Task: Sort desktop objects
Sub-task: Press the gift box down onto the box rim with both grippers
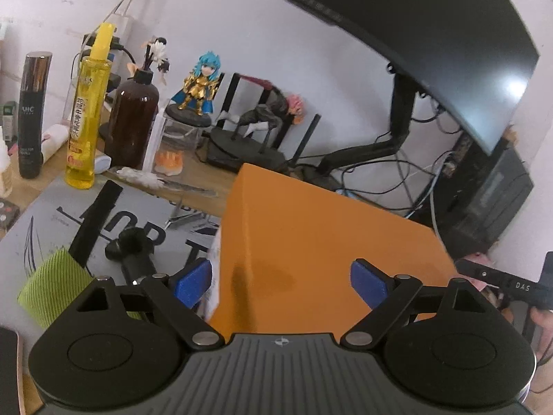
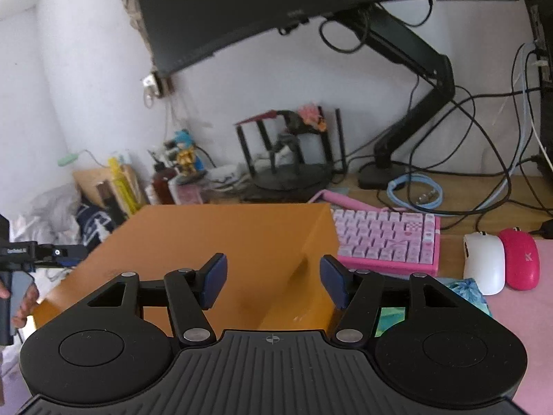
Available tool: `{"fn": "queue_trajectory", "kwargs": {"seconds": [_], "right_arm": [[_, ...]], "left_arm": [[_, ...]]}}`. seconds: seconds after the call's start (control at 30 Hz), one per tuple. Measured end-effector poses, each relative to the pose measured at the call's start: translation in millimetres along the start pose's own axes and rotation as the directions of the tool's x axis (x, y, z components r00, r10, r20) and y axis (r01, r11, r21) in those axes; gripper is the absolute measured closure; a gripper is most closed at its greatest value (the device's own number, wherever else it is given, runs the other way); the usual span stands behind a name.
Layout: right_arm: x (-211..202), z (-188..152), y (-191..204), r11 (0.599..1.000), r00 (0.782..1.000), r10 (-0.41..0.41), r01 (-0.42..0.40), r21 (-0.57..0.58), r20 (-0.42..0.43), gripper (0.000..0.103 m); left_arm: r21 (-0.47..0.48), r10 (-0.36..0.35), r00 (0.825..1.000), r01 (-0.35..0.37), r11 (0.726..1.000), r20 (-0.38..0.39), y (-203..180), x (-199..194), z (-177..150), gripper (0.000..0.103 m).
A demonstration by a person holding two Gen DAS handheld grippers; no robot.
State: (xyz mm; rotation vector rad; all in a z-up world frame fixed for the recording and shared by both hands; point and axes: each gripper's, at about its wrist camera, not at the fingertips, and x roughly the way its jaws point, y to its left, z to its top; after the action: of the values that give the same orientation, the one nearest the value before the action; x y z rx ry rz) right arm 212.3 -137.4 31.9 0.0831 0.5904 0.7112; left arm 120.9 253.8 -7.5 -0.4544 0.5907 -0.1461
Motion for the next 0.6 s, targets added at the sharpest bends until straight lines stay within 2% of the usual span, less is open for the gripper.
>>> {"fn": "queue_trajectory", "kwargs": {"seconds": [0.1, 0.2, 0.4, 0.6], "right_arm": [[10.6, 0.2, -2.3, 1.000, 1.000, 0.004, -0.003, 0.006, -0.017, 0.039], [16.9, 0.5, -3.5, 1.000, 0.999, 0.020, -0.019, 0.009, -0.029, 0.041], [20.1, -0.5, -5.8, 0.999, 0.998, 0.044, -0.044, 0.003, -0.041, 0.043], [28.5, -11.0, -19.4, 0.996, 0.996, 0.071, -0.068, 0.054, -0.058, 0.043]], "left_arm": [[0.002, 0.009, 0.999, -0.009, 1.000, -0.050, 4.1, 11.6, 3.0, 0.013], [-0.011, 0.009, 0.997, -0.010, 1.000, -0.071, 10.6, 14.5, 5.2, 0.009], [-0.015, -0.019, 0.996, 0.018, 1.000, -0.087, 16.8, 17.5, 6.0, 0.009], [-0.006, -0.038, 0.994, 0.038, 0.999, -0.106, 17.5, 22.4, 5.6, 0.011]]}}
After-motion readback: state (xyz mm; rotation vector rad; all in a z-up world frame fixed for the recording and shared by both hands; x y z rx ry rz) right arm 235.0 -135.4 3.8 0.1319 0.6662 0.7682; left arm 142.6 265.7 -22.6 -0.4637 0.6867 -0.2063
